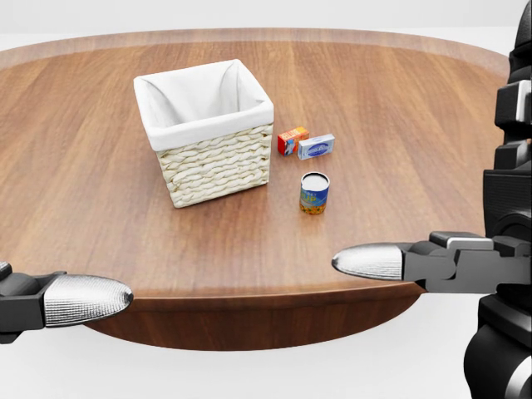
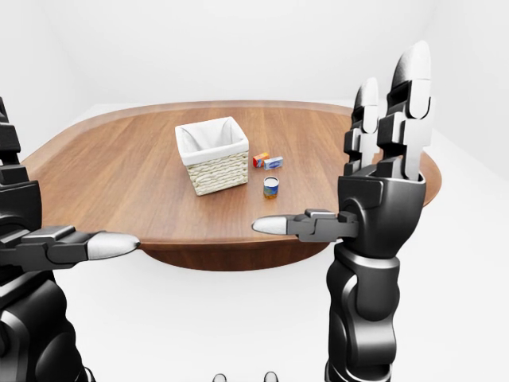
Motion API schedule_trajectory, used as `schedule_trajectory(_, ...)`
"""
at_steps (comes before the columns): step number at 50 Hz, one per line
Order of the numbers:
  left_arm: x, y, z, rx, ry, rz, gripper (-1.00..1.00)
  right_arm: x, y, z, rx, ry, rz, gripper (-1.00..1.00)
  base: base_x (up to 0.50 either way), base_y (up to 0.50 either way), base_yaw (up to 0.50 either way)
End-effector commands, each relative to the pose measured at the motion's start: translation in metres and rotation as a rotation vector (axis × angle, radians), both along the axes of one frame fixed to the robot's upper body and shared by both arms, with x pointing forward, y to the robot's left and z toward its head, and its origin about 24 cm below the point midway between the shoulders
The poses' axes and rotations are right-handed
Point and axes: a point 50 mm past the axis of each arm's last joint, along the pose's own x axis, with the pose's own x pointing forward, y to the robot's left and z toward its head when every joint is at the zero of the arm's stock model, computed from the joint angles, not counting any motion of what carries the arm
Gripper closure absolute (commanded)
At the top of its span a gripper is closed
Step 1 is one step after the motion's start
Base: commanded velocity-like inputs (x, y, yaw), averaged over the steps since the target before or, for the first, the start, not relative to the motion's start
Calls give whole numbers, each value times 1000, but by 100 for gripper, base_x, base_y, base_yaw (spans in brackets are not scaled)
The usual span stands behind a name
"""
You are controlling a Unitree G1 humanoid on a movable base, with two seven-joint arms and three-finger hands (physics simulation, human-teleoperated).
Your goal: Pick up the alphabet soup and put it in the basket.
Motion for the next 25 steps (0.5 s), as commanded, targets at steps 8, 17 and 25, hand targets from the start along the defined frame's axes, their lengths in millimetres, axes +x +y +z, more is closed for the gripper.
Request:
schedule_trajectory(8,0,0,1,4,-8,1,-100,-1,0,2,24,-15,8,-100,6,0,0)
schedule_trajectory(17,-1,-3,1,12,-10,-11,-100,1,1,-2,36,9,12,-100,50,0,0)
schedule_trajectory(25,-1,-3,1,11,-9,-15,-100,1,1,-5,35,26,23,-100,50,0,0)
